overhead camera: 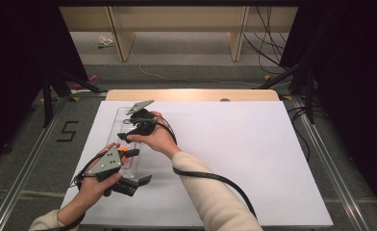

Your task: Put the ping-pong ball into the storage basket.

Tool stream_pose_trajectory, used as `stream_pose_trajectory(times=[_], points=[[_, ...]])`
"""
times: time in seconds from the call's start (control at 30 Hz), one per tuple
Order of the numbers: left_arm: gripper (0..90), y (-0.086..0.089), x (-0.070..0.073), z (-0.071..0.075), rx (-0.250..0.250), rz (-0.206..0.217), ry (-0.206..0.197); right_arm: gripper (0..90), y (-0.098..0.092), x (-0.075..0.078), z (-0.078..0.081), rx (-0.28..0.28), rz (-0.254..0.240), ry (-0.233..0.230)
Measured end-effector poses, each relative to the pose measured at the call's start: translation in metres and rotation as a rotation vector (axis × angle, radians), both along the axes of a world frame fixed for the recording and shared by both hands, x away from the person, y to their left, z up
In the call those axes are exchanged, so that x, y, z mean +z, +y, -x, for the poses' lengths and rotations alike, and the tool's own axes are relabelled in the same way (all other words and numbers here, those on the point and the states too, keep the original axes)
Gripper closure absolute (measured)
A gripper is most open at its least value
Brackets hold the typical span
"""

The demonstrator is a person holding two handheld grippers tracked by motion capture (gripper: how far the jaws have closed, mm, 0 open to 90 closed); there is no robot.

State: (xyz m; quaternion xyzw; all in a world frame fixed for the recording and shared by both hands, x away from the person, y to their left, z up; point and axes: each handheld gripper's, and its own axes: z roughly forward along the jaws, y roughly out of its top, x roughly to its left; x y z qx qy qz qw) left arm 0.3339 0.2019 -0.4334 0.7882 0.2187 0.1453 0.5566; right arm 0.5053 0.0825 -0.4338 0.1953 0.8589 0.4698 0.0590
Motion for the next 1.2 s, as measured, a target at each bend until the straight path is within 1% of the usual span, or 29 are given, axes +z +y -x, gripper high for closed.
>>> stream_pose_trajectory(times=[0.13,0.17,0.63,1.2], points=[[4.0,0.000,0.000,0.000,0.000,-0.002,0.000,16.2,-0.011,0.001,0.001,-0.015,-0.006,-0.003],[4.0,0.000,0.000,0.000,0.000,-0.001,0.001,16.2,-0.011,0.001,0.001,-0.015,-0.006,-0.003],[3.9,0.000,0.000,0.000,0.002,-0.002,0.000,16.2,-0.045,0.005,0.004,-0.055,-0.023,-0.014],[4.0,0.001,0.000,-0.001,0.005,-0.003,-0.001,16.1,-0.073,0.007,0.009,-0.083,-0.022,-0.022]])
